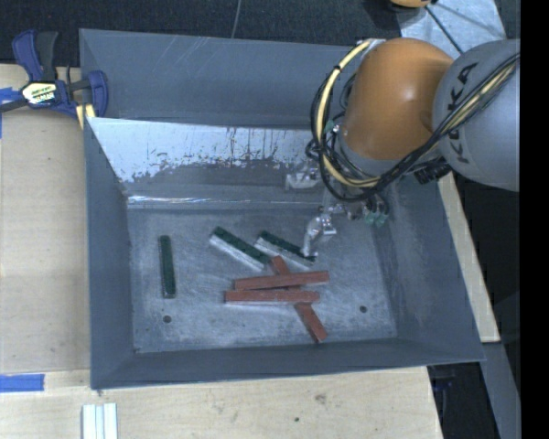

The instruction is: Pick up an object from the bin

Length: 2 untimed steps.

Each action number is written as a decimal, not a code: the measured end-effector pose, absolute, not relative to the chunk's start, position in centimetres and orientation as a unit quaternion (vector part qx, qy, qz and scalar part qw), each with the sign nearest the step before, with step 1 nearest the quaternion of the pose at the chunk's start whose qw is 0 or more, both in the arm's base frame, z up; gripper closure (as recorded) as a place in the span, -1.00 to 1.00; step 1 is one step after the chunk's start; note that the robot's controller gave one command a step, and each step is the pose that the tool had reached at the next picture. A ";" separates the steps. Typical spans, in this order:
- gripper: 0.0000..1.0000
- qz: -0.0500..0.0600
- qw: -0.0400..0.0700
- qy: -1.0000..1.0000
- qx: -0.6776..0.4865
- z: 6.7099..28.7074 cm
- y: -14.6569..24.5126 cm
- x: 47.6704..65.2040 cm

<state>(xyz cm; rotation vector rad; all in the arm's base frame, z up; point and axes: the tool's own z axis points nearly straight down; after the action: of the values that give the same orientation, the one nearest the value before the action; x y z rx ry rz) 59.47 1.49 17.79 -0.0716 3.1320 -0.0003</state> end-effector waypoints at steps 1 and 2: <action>1.00 0.000 0.011 0.999 -0.049 7.9 2.1 60.5; 1.00 0.000 0.011 0.999 -0.049 7.9 2.1 60.5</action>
Offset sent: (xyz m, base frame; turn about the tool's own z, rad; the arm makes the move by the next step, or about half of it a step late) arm 0.0000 0.0000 0.0000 0.0000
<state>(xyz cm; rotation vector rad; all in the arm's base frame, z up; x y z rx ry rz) 60.51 2.10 7.86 -0.1534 3.1159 -0.0008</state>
